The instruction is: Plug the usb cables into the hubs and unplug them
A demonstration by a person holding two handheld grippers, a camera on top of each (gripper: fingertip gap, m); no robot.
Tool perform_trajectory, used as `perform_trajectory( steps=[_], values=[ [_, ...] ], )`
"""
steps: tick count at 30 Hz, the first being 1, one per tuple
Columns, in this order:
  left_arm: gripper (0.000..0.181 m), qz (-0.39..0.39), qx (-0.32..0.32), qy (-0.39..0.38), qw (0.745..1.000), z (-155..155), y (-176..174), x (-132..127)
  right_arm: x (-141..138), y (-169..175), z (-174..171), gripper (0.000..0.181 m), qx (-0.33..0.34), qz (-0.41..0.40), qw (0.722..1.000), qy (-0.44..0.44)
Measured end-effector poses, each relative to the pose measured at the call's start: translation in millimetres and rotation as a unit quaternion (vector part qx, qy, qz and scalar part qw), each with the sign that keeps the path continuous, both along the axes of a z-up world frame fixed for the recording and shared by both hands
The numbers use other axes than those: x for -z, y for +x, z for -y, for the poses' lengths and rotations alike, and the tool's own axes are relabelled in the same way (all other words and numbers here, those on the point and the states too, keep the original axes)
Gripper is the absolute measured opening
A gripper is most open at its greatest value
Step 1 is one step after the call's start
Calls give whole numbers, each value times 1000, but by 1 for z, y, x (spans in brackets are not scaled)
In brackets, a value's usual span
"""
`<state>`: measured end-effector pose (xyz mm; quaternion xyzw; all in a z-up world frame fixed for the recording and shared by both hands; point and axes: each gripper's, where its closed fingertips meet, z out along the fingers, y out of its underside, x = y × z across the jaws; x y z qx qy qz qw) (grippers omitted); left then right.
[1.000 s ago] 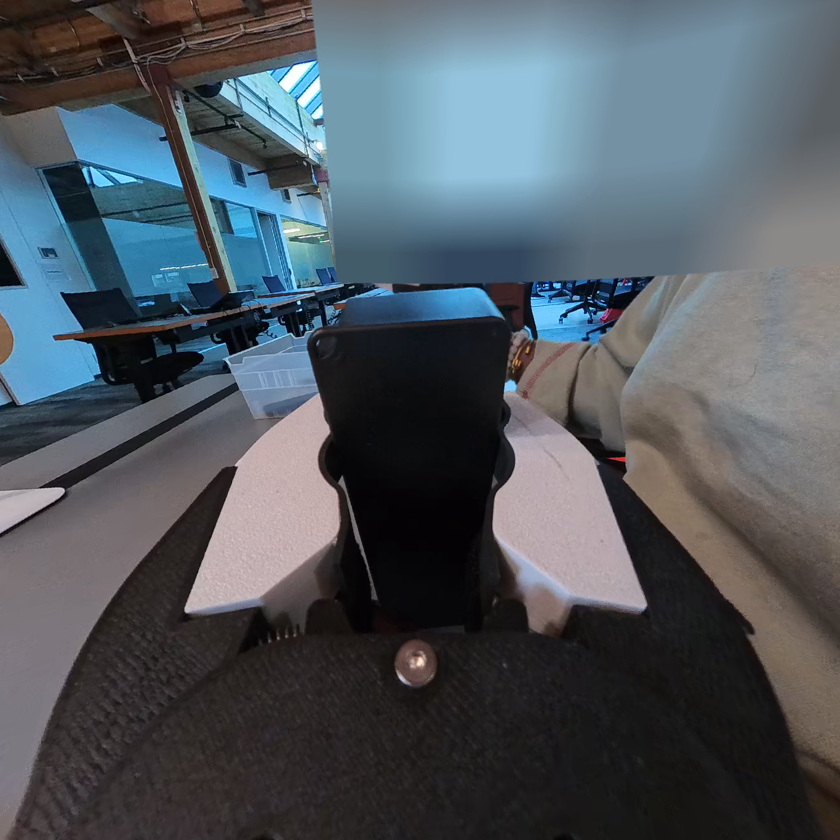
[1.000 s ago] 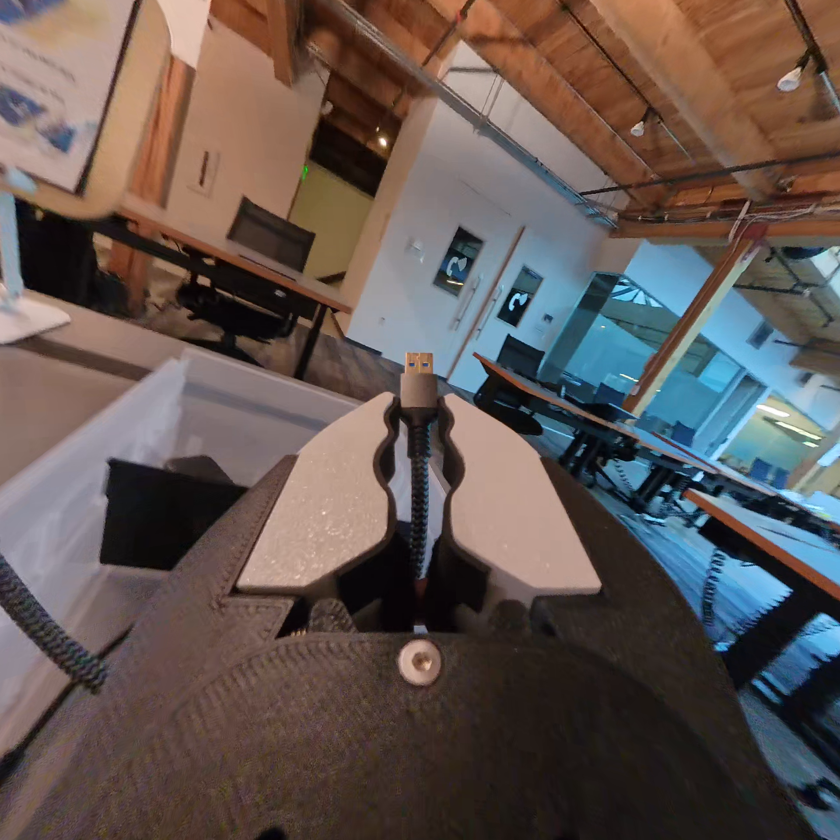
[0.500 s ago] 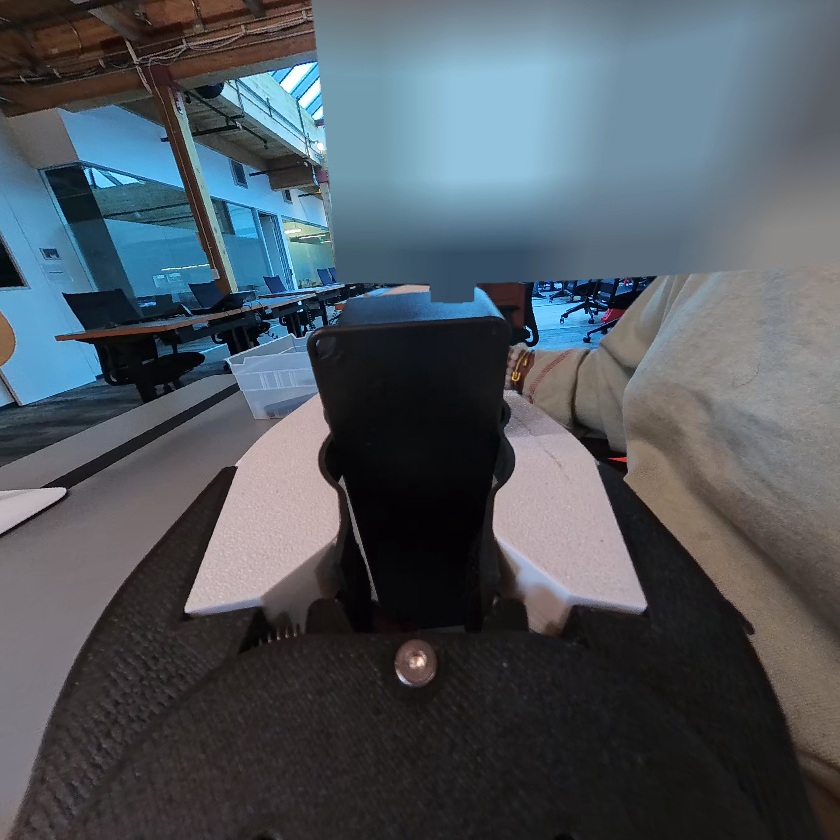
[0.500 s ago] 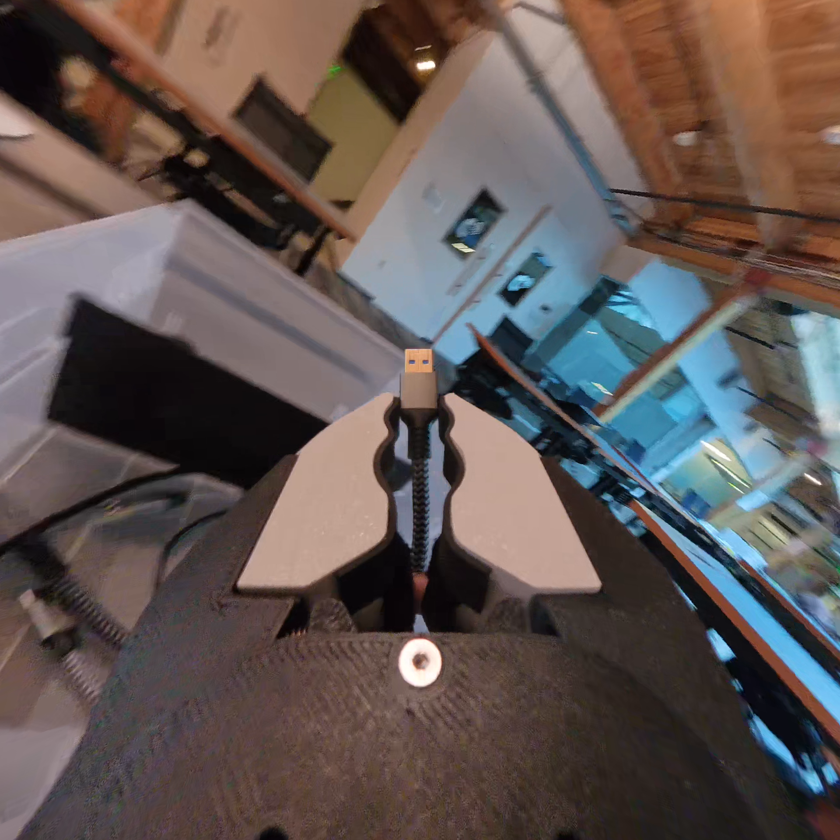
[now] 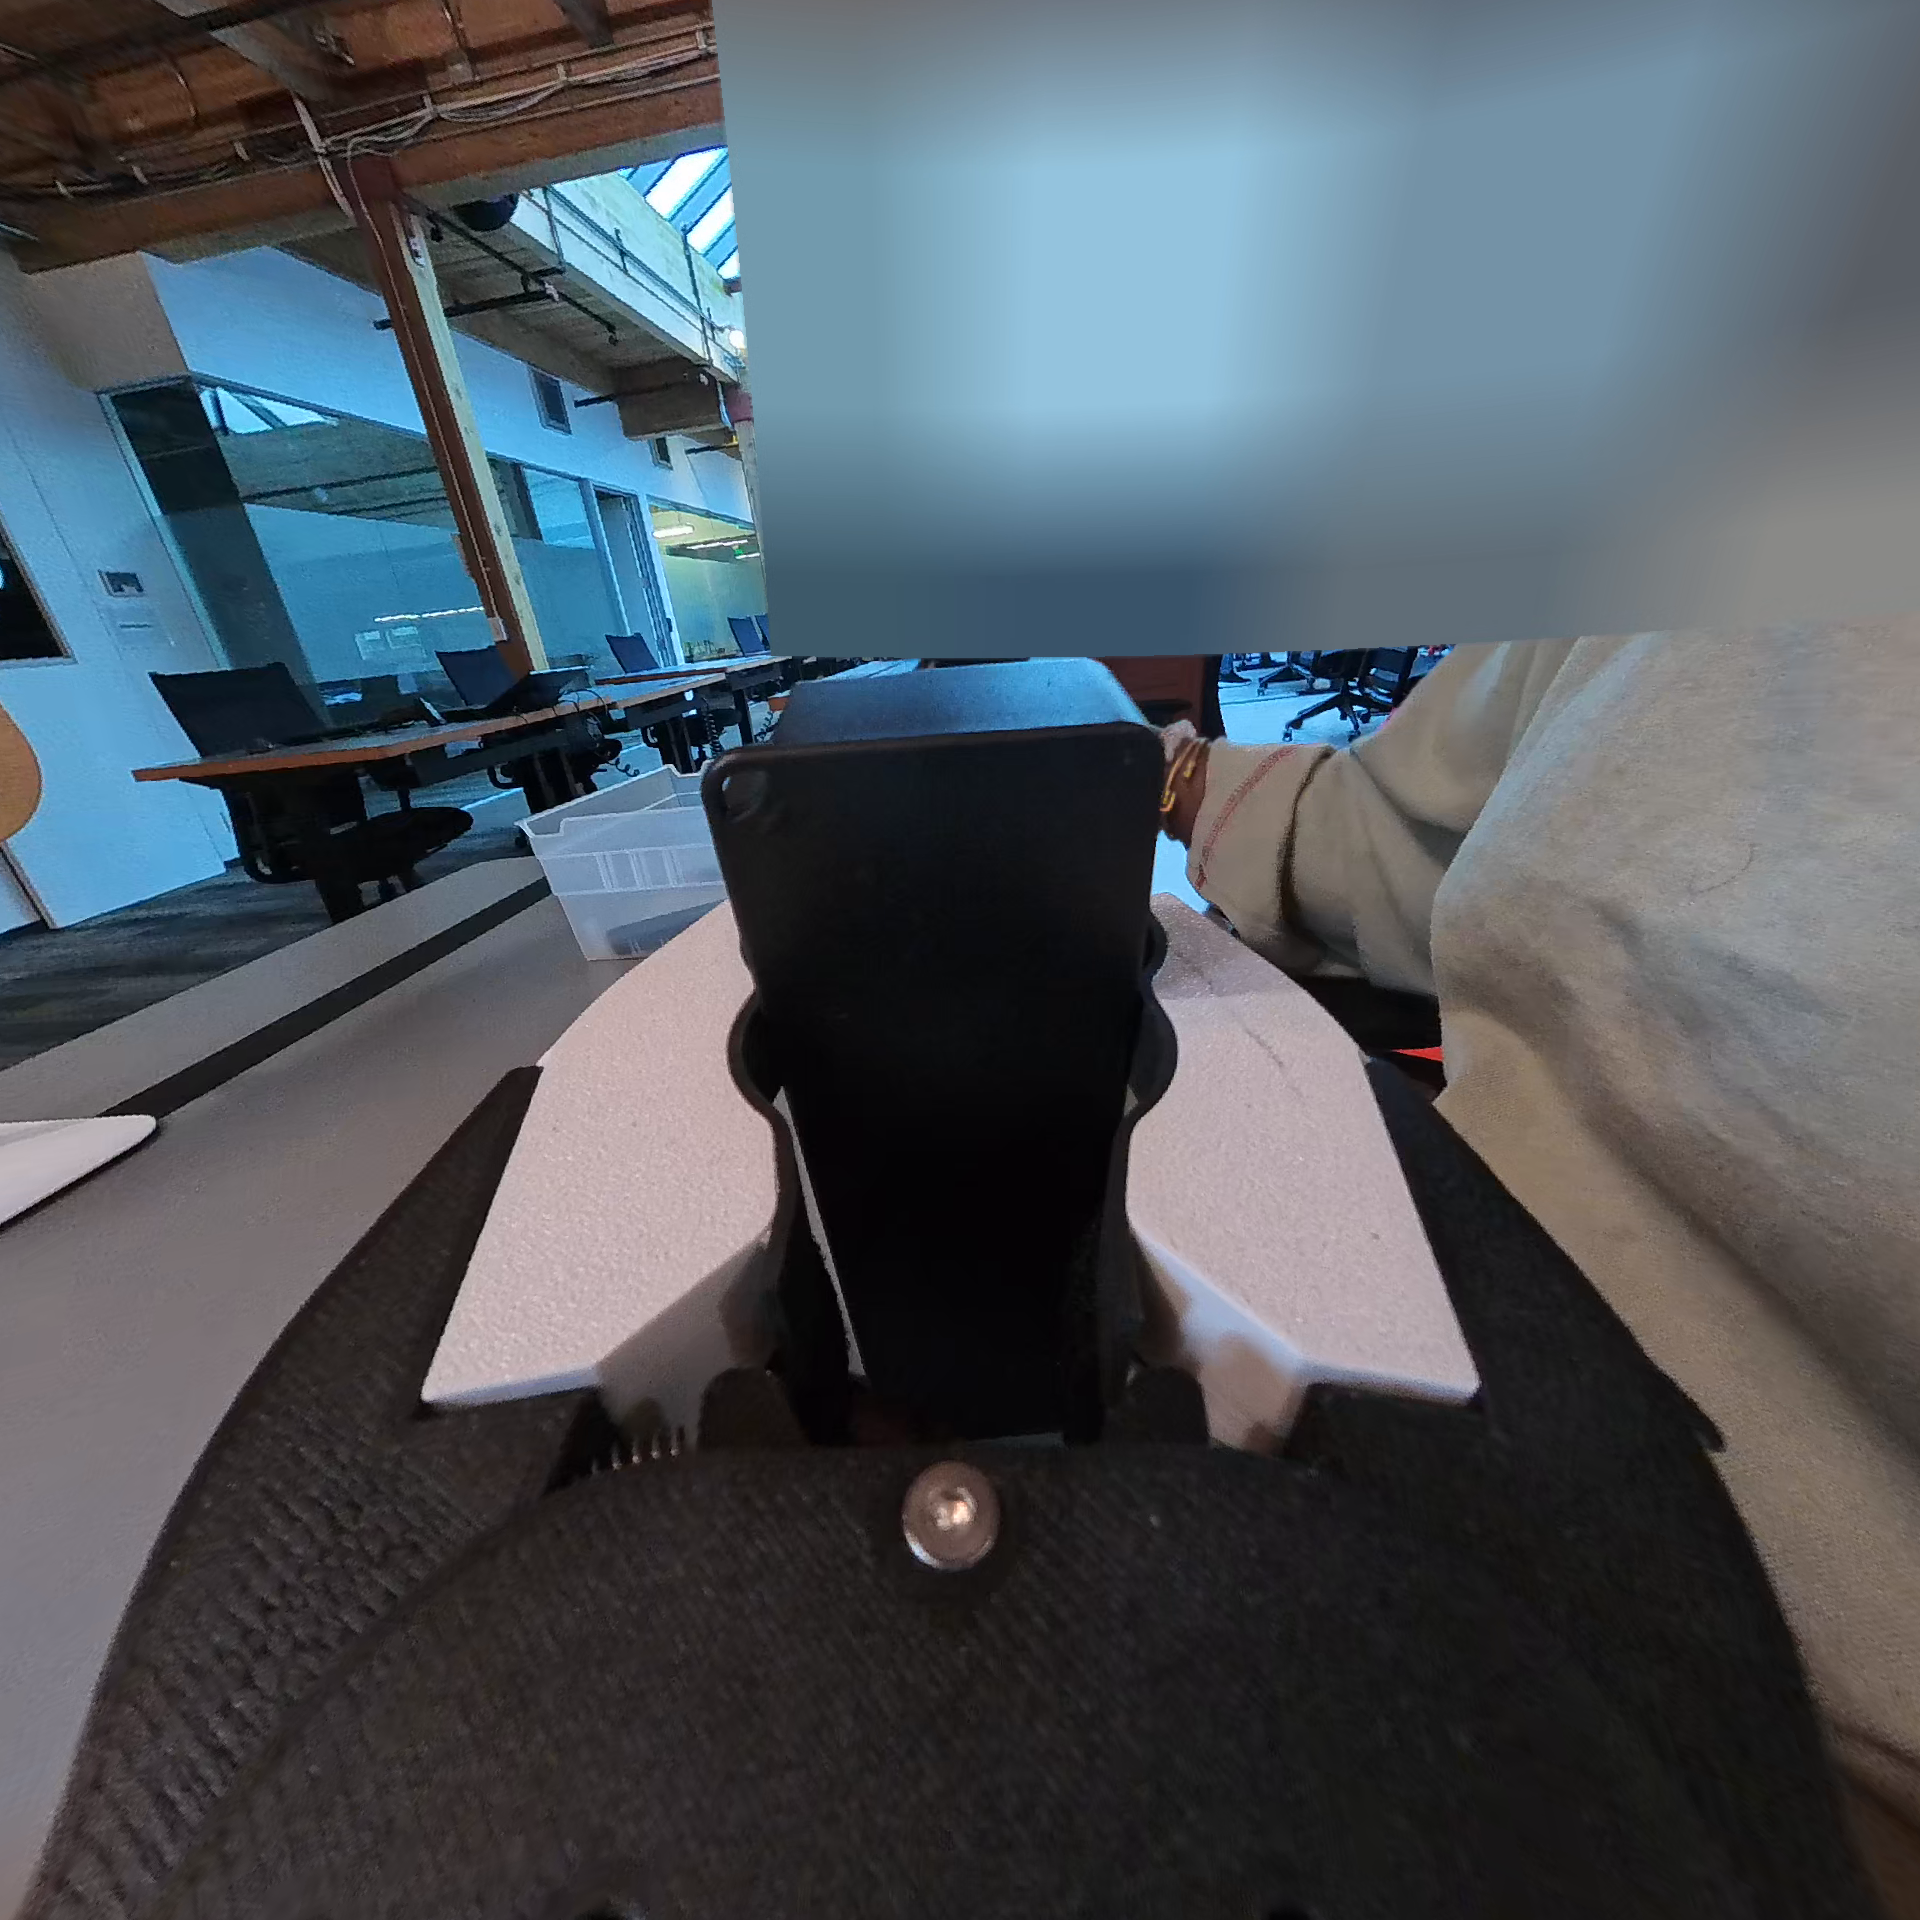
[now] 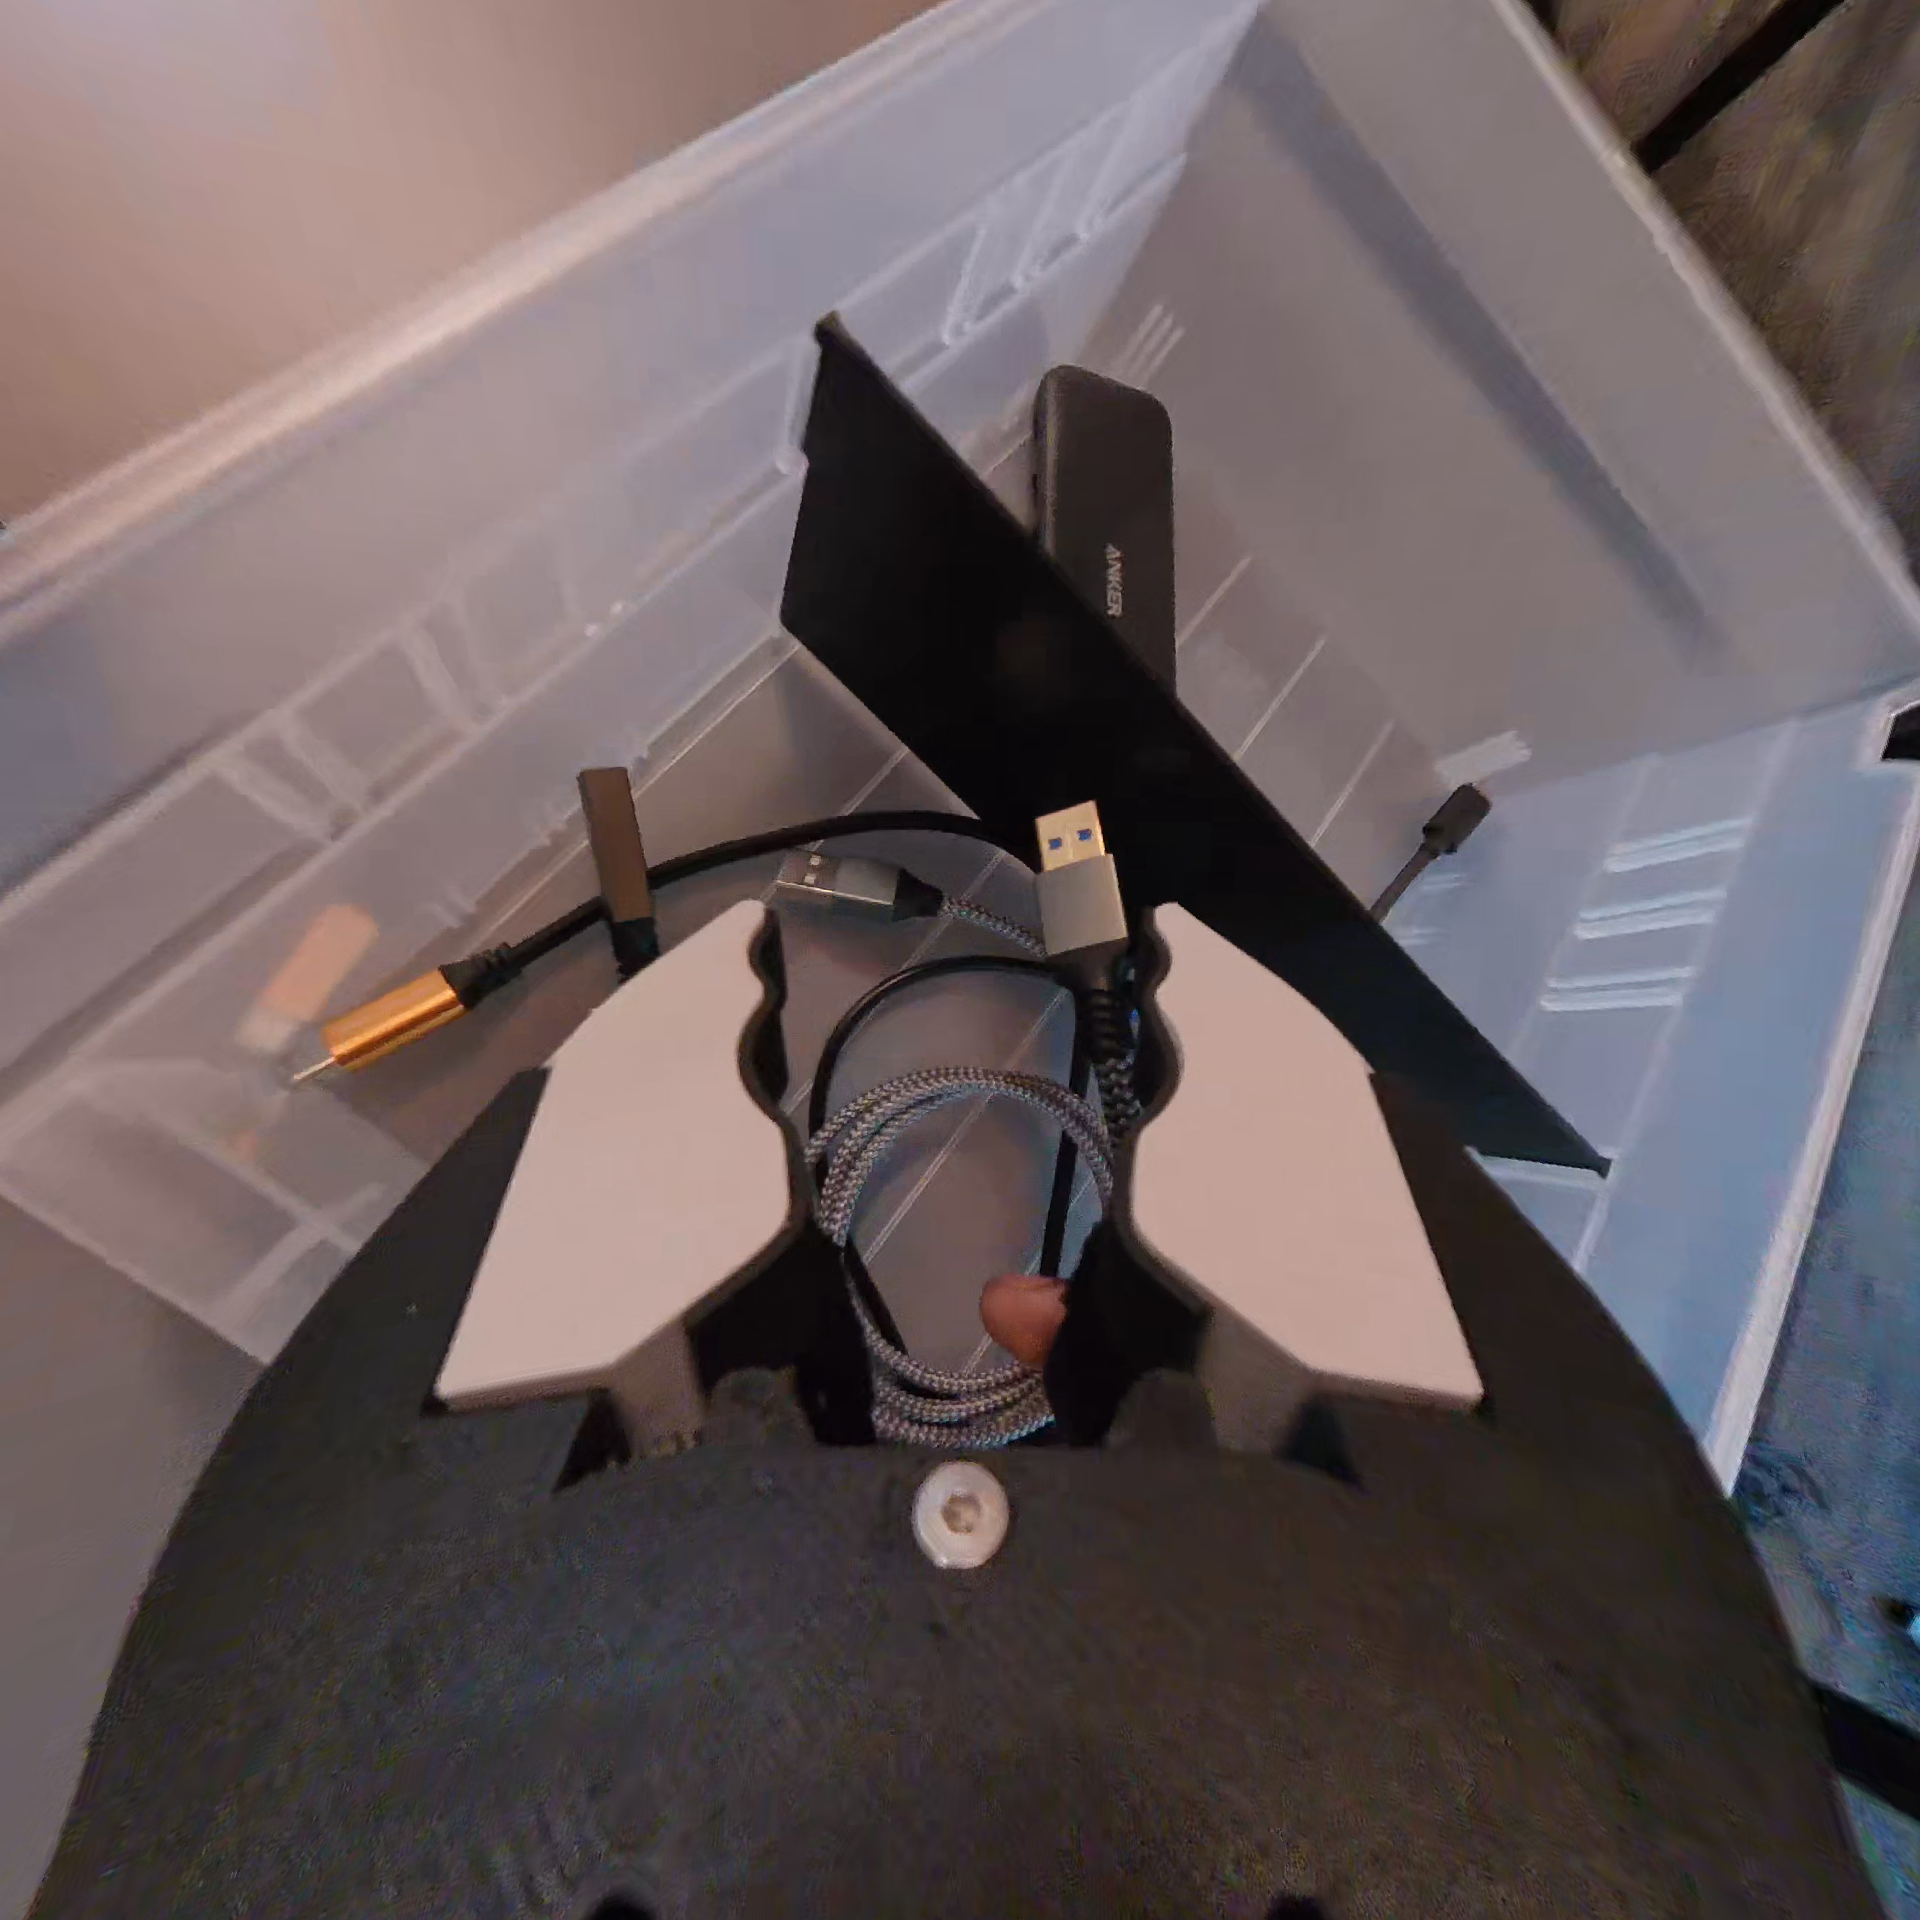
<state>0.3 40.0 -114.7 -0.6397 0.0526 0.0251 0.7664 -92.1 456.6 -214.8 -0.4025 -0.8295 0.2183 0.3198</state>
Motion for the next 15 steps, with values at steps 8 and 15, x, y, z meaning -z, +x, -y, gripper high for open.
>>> perform_trajectory(
  steps=[8,15],
  values=[
    [64,0,0,2,1000,0,0,0,-14,-1,-11,67,59,18,996,-71],
    [65,1,0,3,1000,0,0,0,-6,9,-49,54,113,52,989,75]
  ],
)
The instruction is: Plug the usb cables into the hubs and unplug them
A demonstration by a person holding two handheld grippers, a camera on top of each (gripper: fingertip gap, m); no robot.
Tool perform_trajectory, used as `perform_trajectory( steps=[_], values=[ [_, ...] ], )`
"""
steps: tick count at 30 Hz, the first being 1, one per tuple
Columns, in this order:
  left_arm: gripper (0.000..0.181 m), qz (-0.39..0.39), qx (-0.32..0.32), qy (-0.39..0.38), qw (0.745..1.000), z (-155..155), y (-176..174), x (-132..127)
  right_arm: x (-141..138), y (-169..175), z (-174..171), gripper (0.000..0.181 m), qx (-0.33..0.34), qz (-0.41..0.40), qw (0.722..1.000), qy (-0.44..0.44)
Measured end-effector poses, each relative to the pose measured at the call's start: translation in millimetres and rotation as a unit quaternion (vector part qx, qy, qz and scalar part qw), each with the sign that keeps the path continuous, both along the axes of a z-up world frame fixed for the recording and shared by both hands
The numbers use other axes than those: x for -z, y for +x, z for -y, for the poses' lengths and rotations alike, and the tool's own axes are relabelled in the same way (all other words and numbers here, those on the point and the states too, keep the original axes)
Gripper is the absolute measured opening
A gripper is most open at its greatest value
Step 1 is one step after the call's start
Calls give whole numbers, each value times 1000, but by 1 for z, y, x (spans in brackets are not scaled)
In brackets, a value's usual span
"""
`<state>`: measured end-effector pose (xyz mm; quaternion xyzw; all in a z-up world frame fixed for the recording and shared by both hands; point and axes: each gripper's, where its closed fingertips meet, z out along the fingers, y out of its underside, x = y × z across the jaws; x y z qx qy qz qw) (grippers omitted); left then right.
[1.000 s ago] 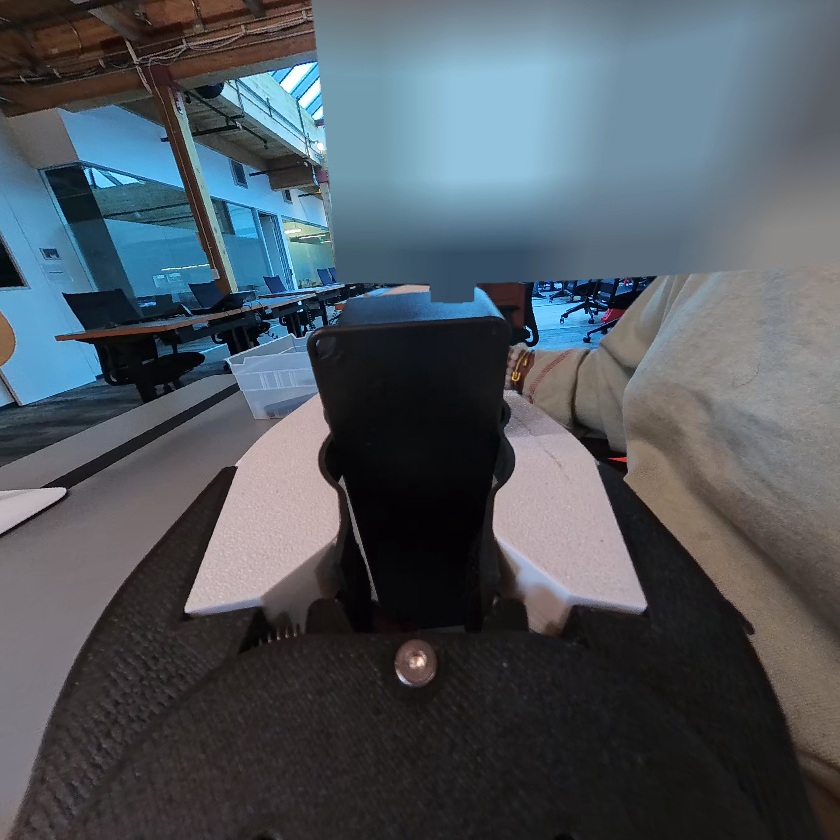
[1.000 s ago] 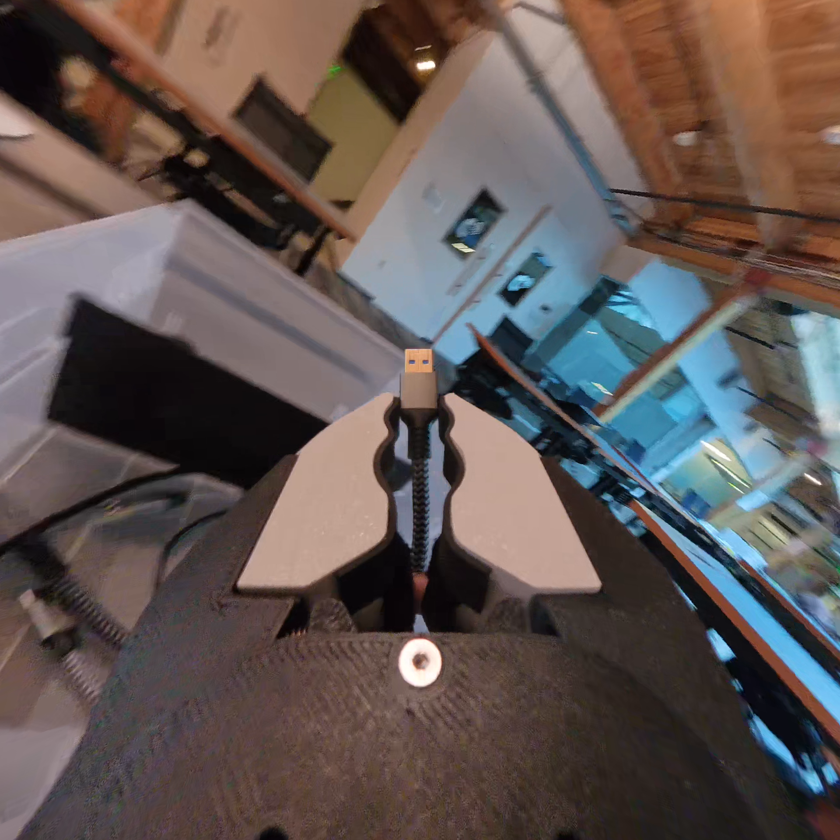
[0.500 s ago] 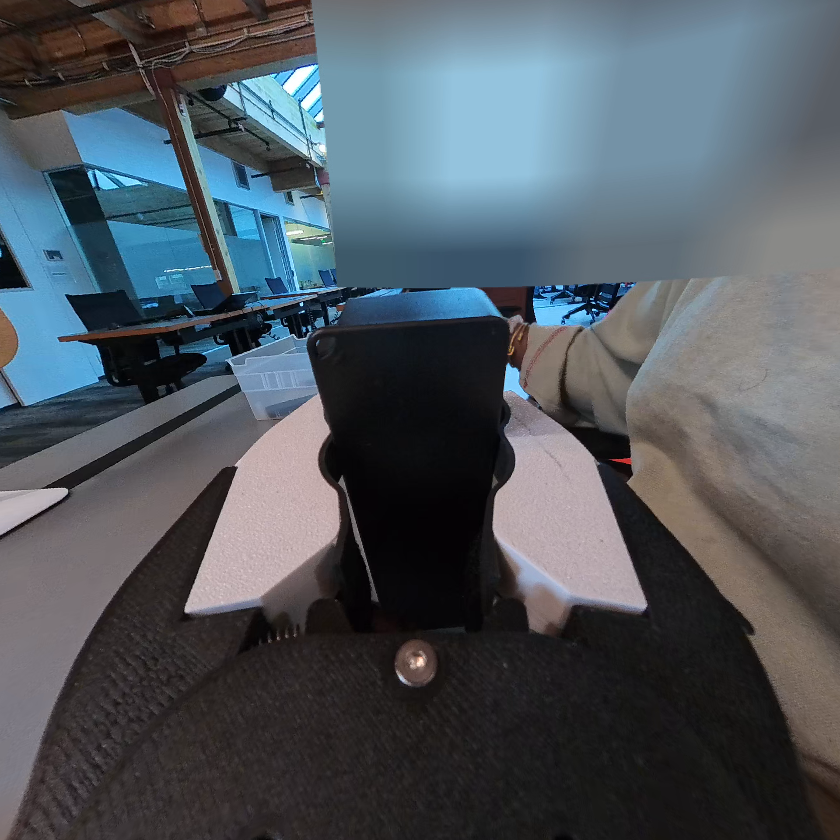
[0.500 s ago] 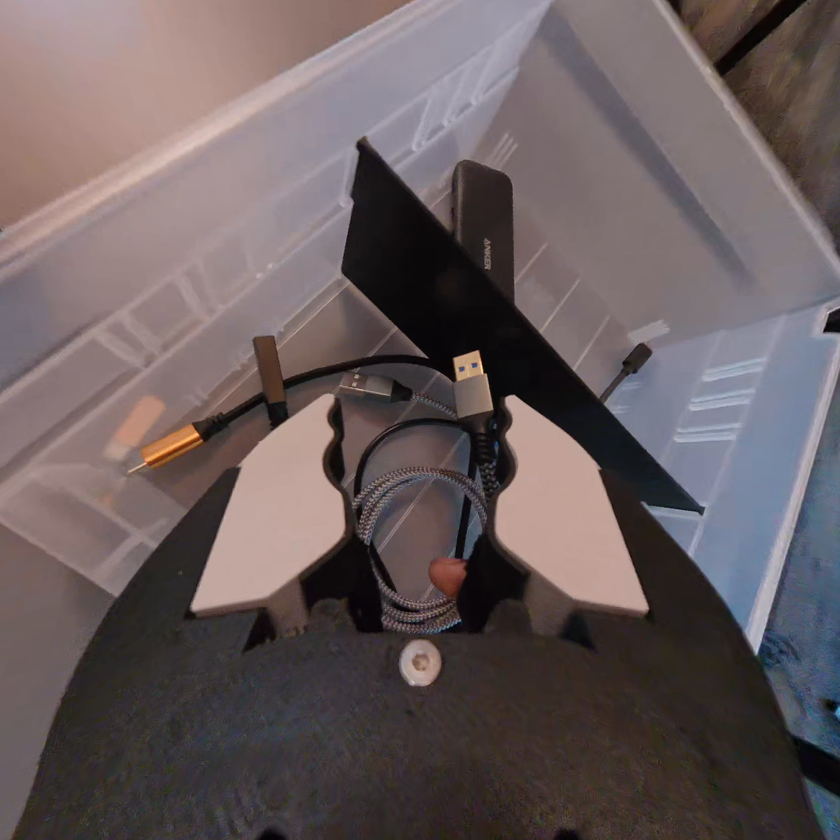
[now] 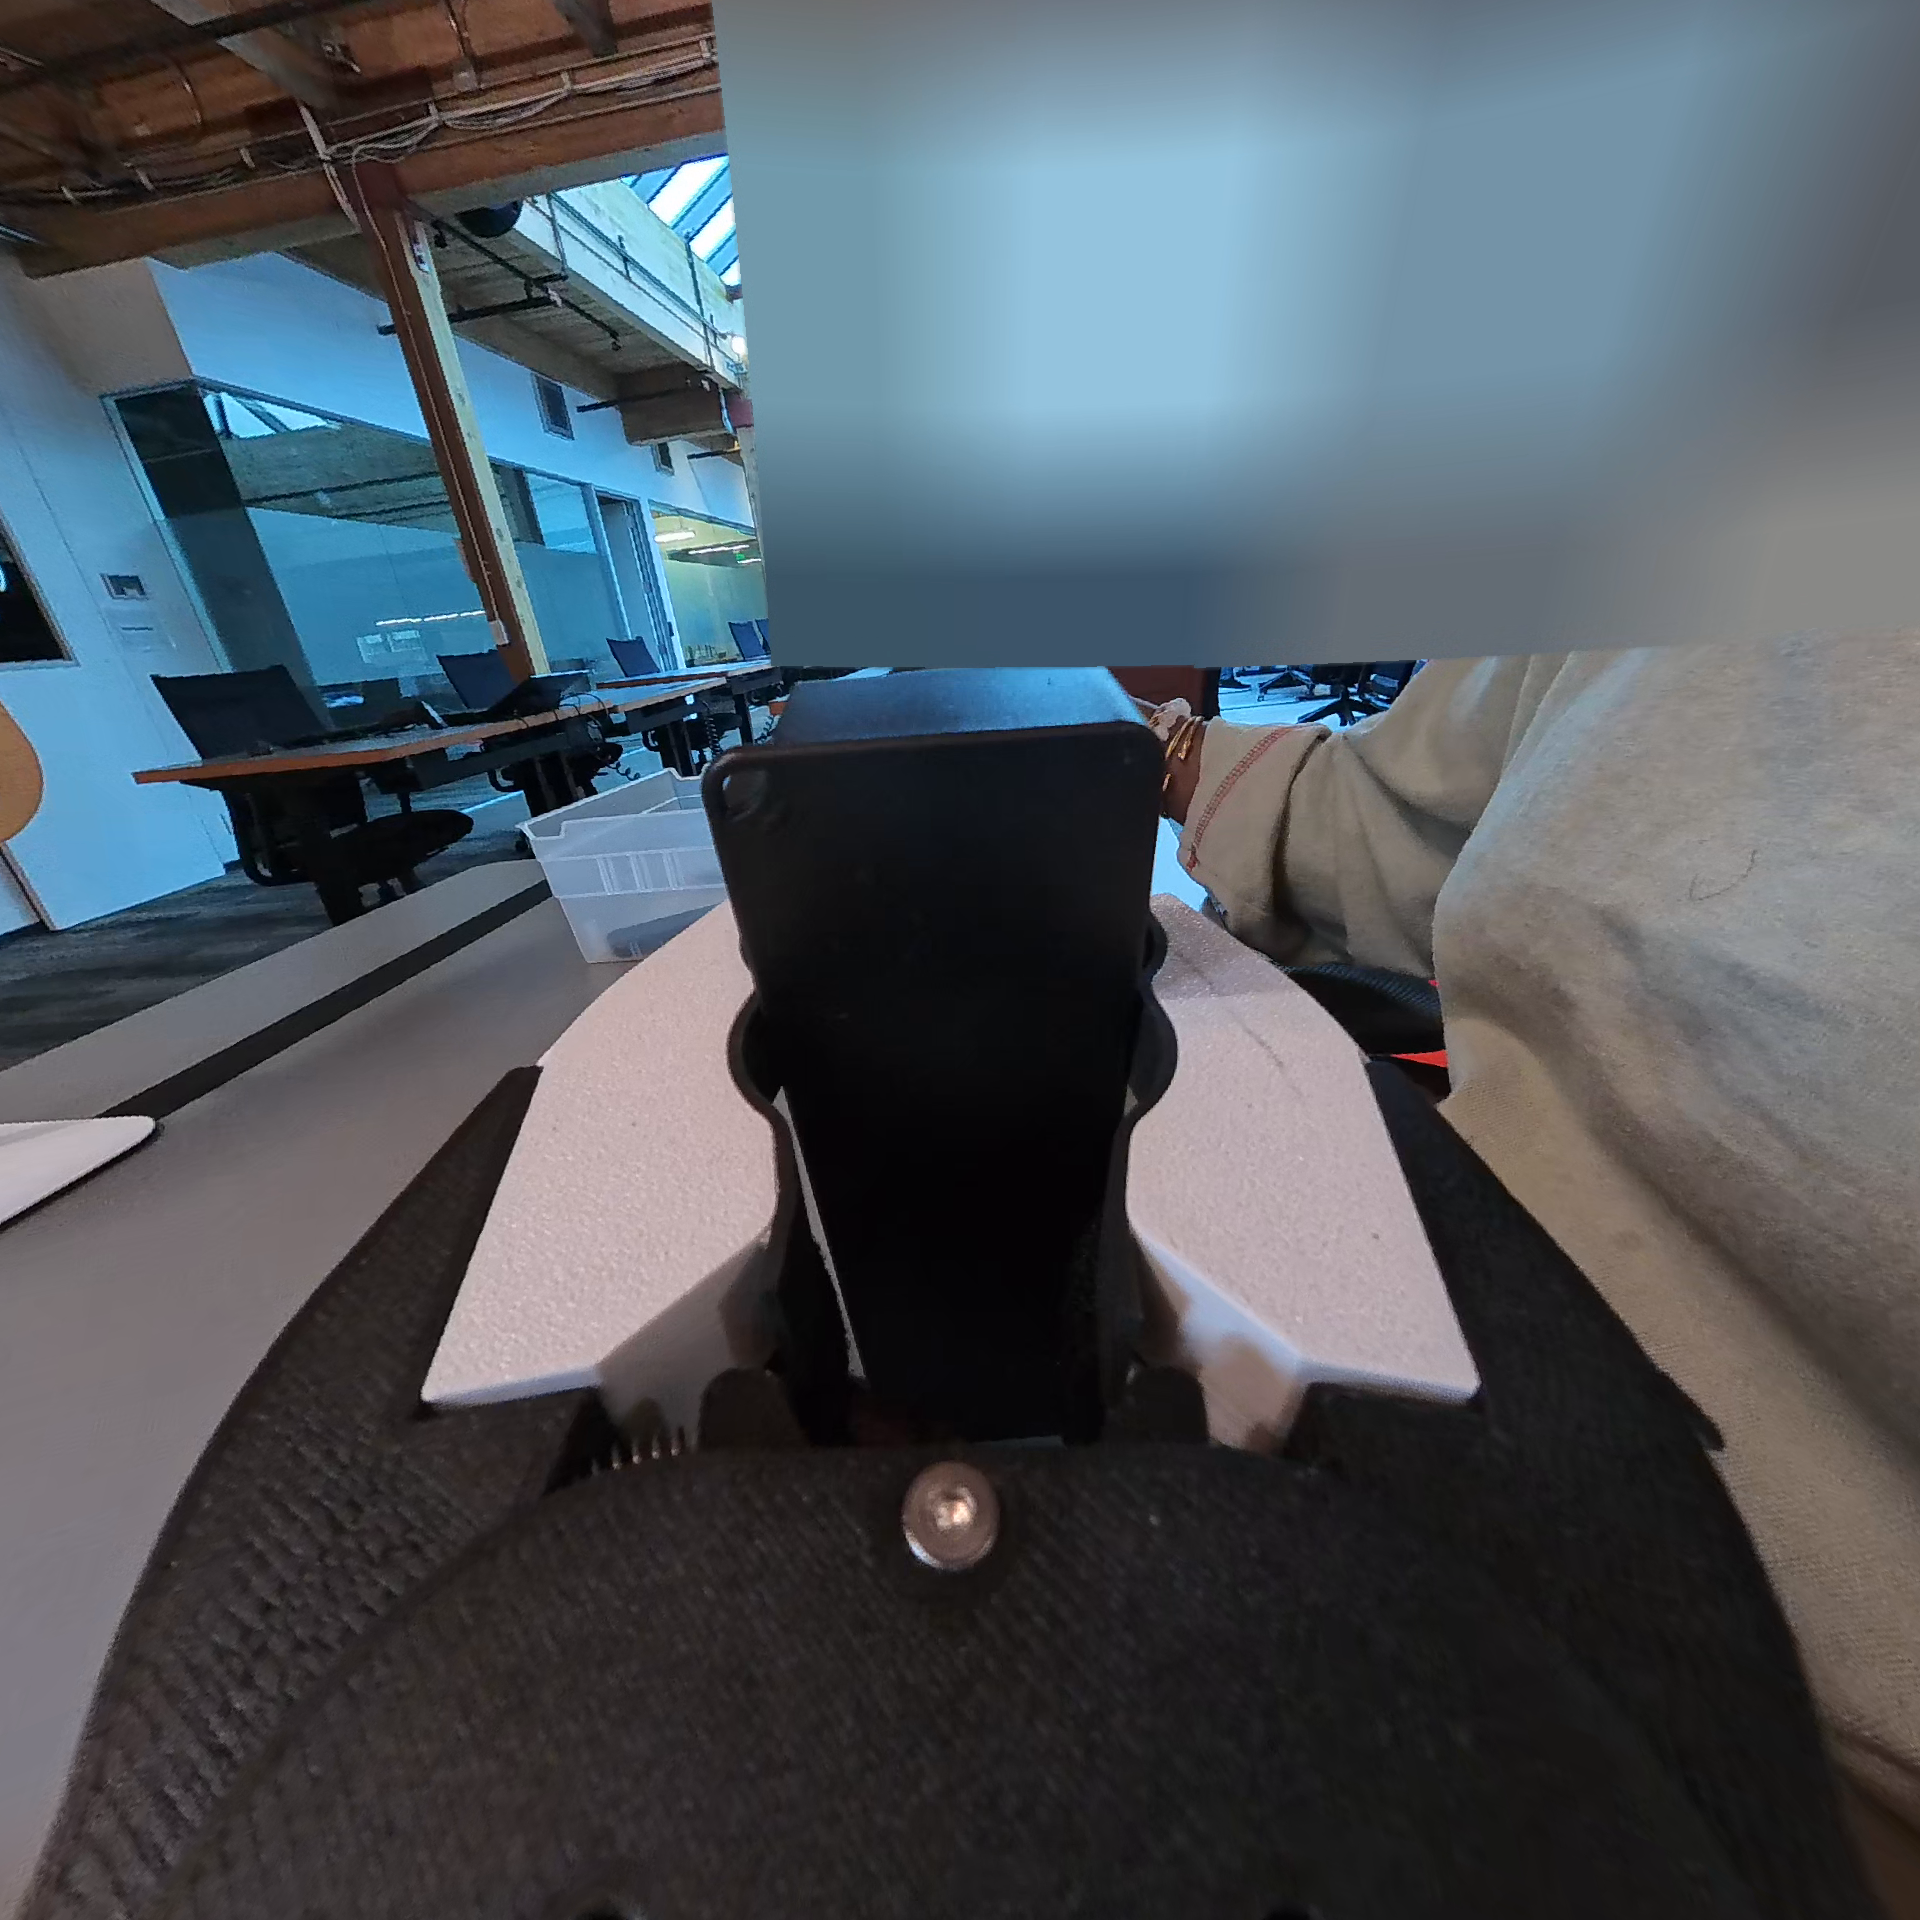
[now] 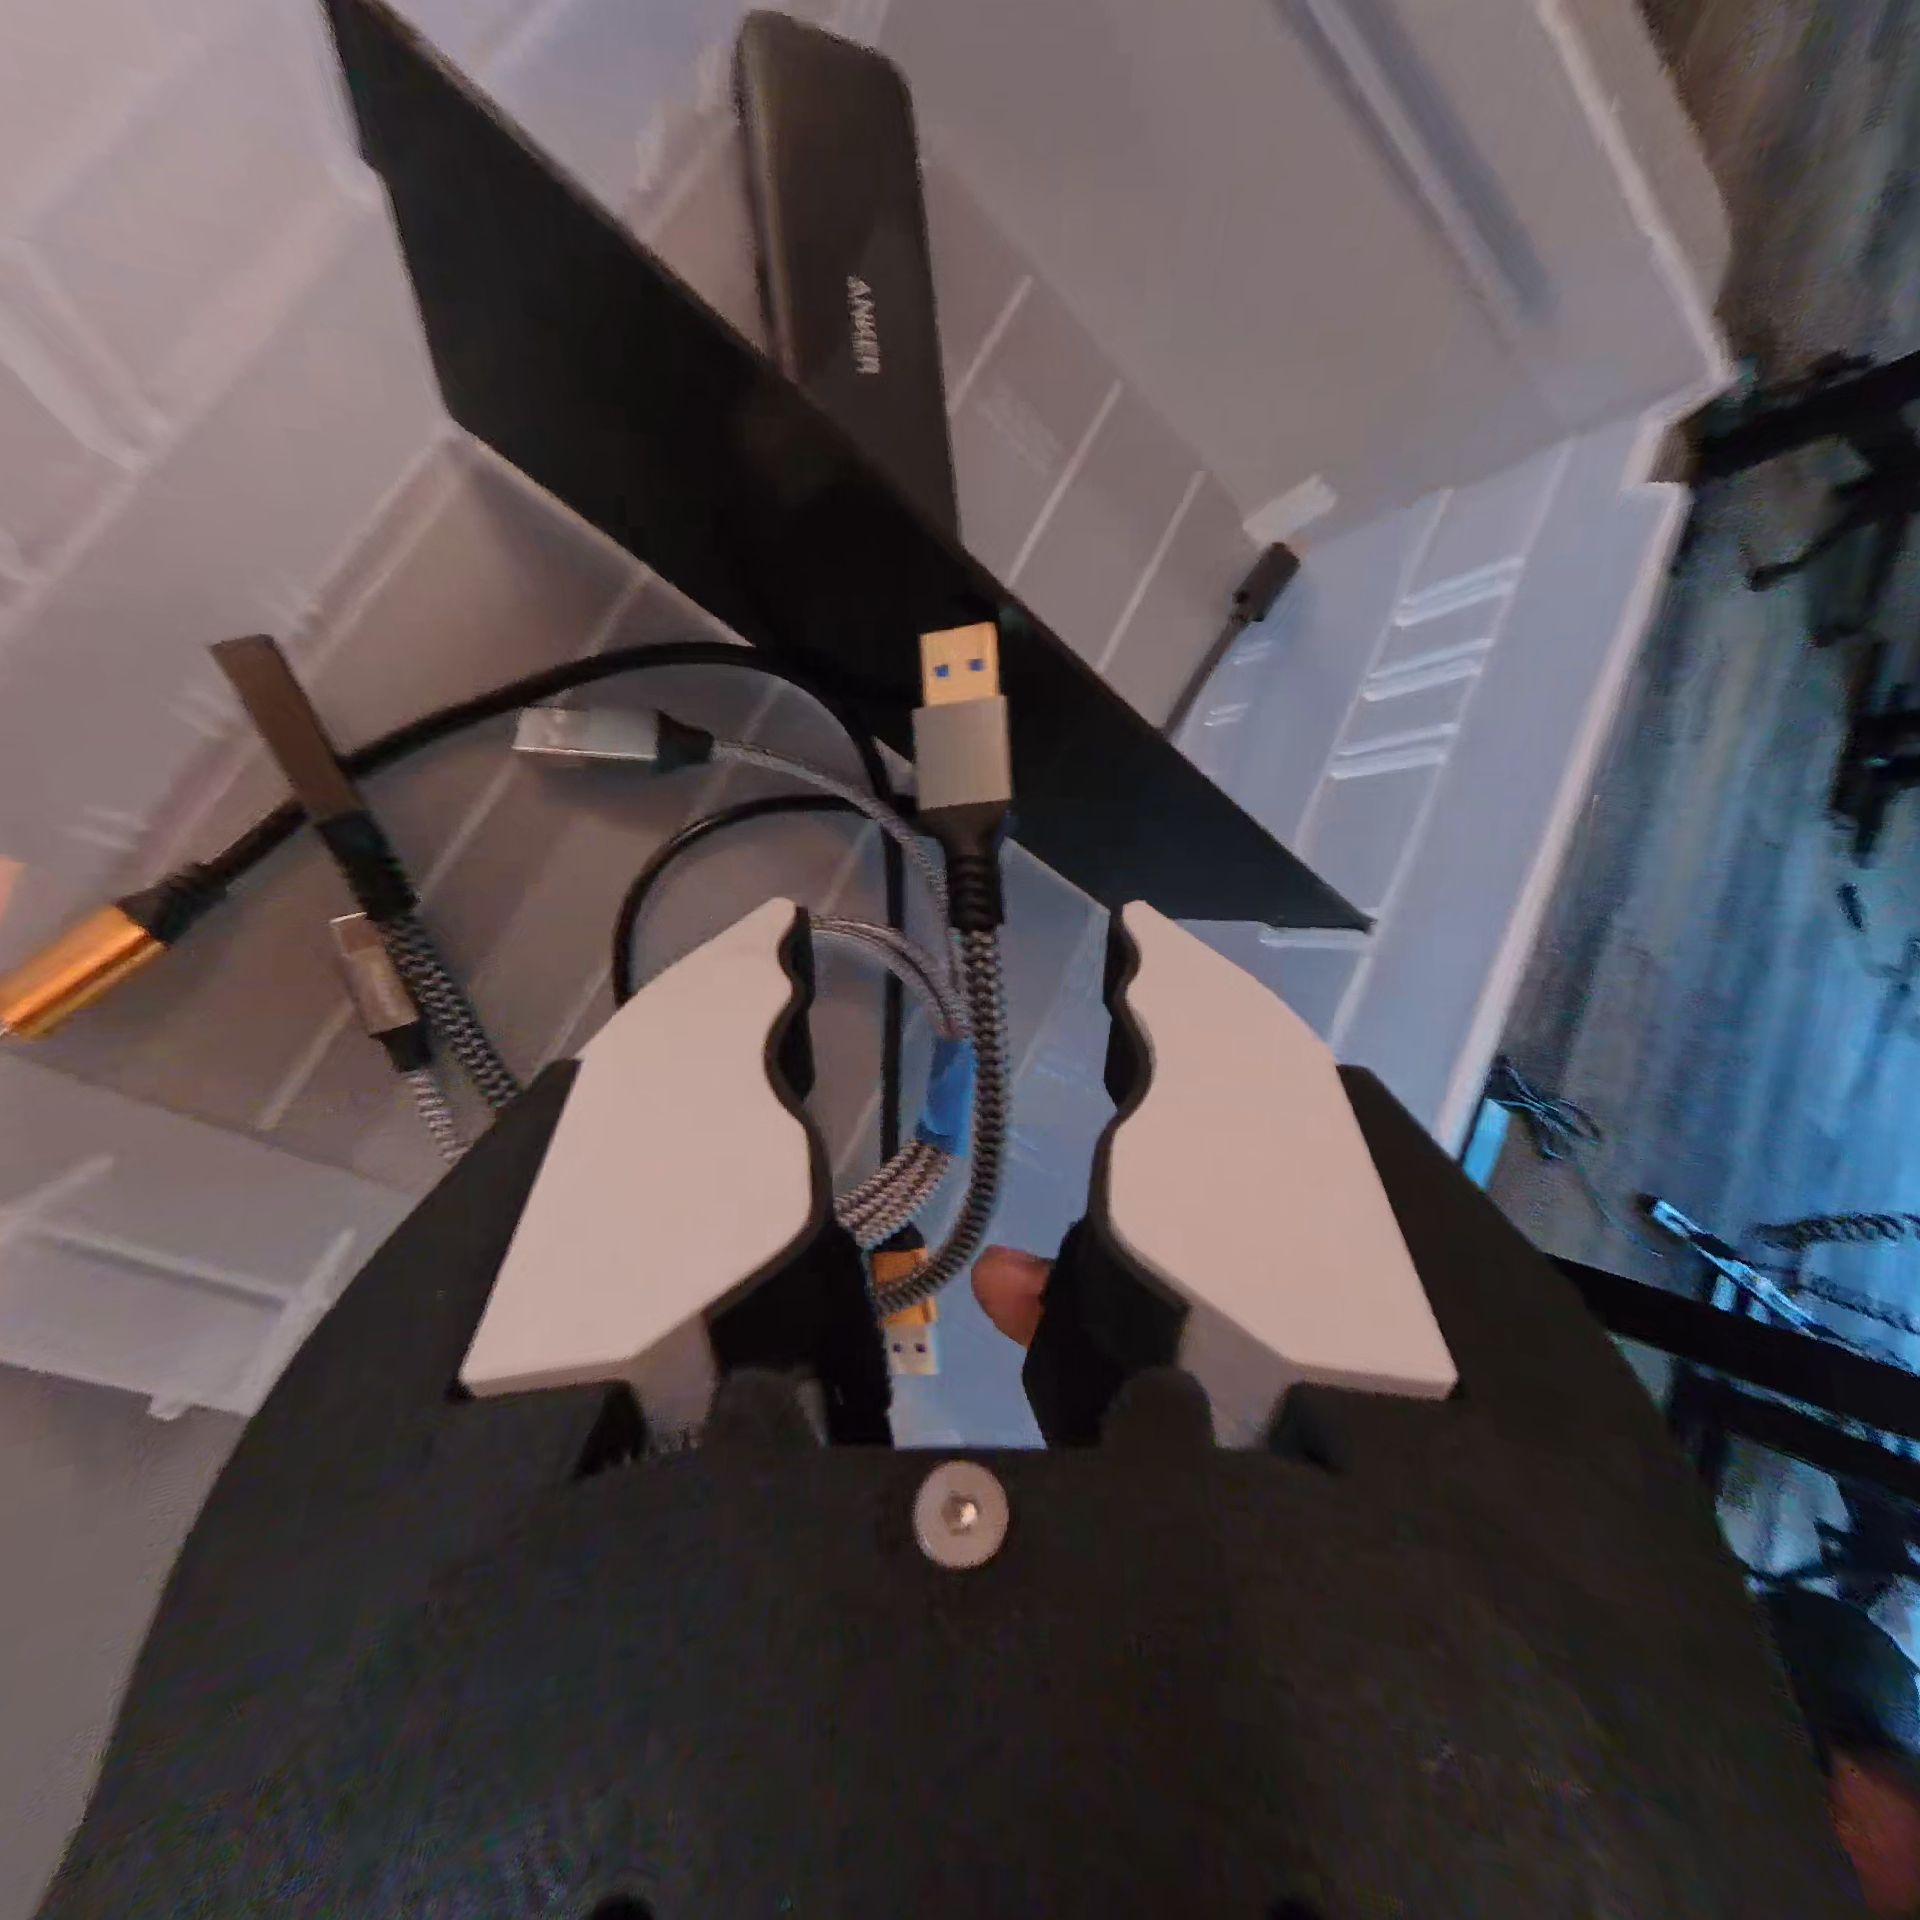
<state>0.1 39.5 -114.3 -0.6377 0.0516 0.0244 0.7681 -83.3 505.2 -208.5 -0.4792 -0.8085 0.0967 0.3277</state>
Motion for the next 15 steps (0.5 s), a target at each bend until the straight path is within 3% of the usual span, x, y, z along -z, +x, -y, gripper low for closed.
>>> perform_trajectory(
  steps=[3,7,15],
  values=[
    [64,2,0,1,1000,0,0,0,-19,3,-2,46,15,-39,999,7],
    [64,2,1,3,1000,0,0,0,-46,-2,4,6,0,-129,991,-19],
    [64,3,1,4,1000,0,0,-1,10,-7,-11,0,46,-26,998,-16]
  ],
)
